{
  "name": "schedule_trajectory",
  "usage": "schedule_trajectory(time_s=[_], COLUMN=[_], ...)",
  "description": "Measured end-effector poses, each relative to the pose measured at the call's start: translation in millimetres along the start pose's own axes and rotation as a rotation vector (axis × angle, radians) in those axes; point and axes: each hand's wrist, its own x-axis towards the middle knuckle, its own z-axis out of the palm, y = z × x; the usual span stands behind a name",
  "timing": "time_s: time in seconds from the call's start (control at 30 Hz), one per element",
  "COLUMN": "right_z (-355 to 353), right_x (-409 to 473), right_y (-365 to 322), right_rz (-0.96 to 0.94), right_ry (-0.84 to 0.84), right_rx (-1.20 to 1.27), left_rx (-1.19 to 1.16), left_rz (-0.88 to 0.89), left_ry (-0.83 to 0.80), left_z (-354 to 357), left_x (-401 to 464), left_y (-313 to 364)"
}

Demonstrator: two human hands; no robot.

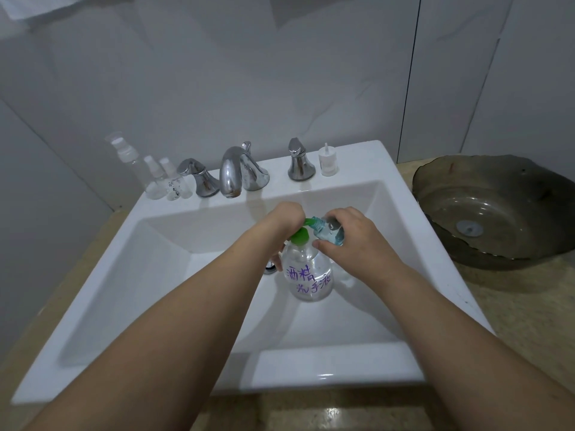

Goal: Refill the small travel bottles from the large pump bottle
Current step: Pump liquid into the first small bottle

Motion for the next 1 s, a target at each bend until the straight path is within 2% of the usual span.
schedule_trajectory(time_s=[0.4, 0.6, 1.0], right_z=[-2, -4, -3], right_x=[2, 1, 2], right_y=[-1, -3, -6], right_rz=[-0.085, -0.100, -0.095], right_ry=[0.121, 0.139, 0.105], right_rx=[0.009, 0.001, 0.028], left_rx=[-0.023, 0.041, 0.031], left_rz=[0.049, 0.060, 0.043], left_ry=[-0.054, -0.108, 0.003], left_z=[-6, -19, -11], left_x=[9, 5, 4], left_y=[6, 19, 14])
